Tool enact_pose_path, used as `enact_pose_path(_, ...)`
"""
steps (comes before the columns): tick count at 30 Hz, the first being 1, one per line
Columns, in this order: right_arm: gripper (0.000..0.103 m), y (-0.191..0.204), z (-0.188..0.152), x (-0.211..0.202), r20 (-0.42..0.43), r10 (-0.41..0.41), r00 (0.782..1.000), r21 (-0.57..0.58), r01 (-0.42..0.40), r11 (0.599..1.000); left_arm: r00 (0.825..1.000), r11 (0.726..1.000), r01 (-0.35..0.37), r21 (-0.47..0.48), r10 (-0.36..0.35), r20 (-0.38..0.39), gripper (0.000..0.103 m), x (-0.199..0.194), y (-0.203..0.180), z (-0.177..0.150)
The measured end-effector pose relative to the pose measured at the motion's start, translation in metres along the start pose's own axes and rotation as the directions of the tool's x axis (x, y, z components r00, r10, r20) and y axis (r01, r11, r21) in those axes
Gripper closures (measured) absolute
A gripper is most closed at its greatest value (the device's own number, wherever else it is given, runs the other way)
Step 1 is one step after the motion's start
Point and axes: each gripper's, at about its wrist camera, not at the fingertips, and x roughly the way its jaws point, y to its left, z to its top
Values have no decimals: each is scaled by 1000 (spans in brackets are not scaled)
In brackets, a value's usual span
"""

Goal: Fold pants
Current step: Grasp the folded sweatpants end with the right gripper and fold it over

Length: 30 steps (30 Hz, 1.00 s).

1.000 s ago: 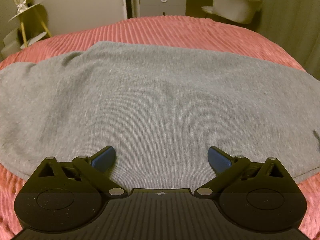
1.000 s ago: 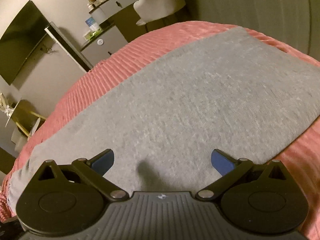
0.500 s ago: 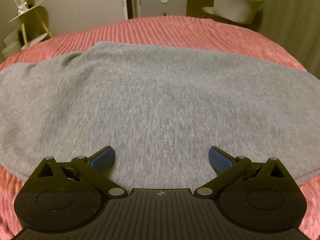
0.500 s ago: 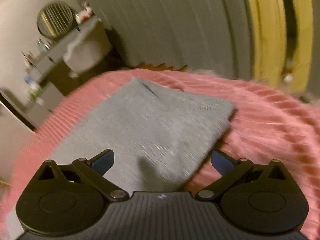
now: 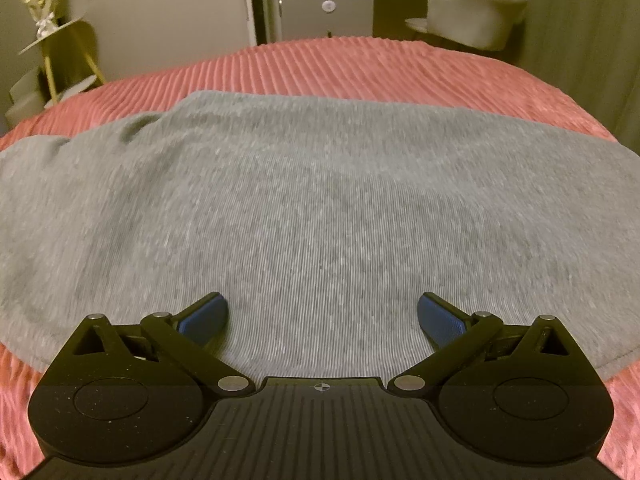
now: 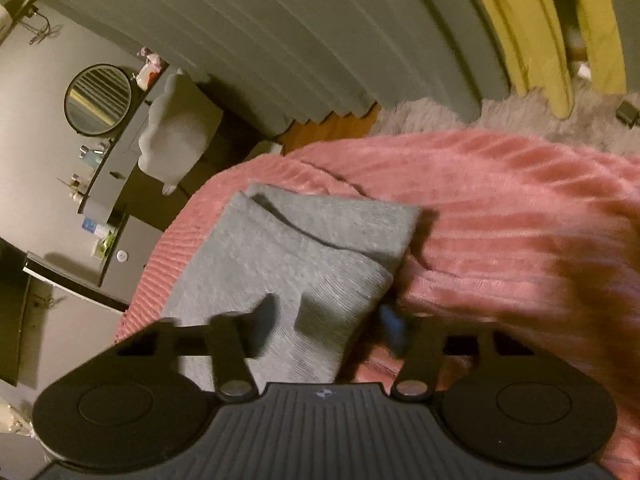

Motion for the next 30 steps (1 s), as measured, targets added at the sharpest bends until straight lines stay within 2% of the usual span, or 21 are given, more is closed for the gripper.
enact_pose_path(5, 53, -7, 3, 15, -34, 32, 999, 27, -32, 999, 1000, 1000, -10, 4, 10, 7, 0, 1, -2, 0)
enact_pose_path(7, 54, -9, 5, 22, -53, 68, 996, 54, -65, 996, 1000, 1000, -15, 6, 15, 10, 0, 1, -3, 0)
enact_pose_path(9, 76, -7, 6, 22, -51, 158, 986, 60, -155, 986, 1000, 1000, -19, 8, 19, 14, 0, 1, -3, 0)
enact_pose_path(12, 79, -6, 4, 17, -21, 264, 964, 60, -263, 963, 1000, 1000, -25, 9, 25, 17, 0, 1, -4, 0)
enact_pose_path(13, 79, -6, 4, 18, -20, 263, 965, 55, -262, 964, 1000, 1000, -26, 8, 26, 18, 0, 1, -4, 0)
enact_pose_path(16, 78, -7, 4, 31, -50, 171, 984, 38, -169, 985, 999, 999, -31, 10, 31, 21, 0, 2, -5, 0)
enact_pose_path(18, 78, -10, 3, 39, -69, 145, 987, 48, -142, 989, 999, 999, -35, 11, 34, 22, 0, 1, -6, 0)
enact_pose_path(19, 79, -9, 2, 38, -62, 152, 986, 51, -149, 987, 999, 999, -34, 11, 34, 22, 0, 1, -6, 0)
enact_pose_path(21, 90, -7, 0, 33, -29, 184, 982, 41, -183, 982, 999, 999, -35, 10, 35, 22, 0, 2, -6, 0)
enact_pose_path(25, 91, -2, -1, 26, 6, 198, 980, 20, -198, 980, 999, 999, -38, 10, 38, 23, 0, 1, -6, 0)
enact_pose_path(30, 91, -1, 1, 37, -37, 70, 997, 13, -69, 998, 999, 999, -40, 6, 40, 19, 0, 0, -6, 1)
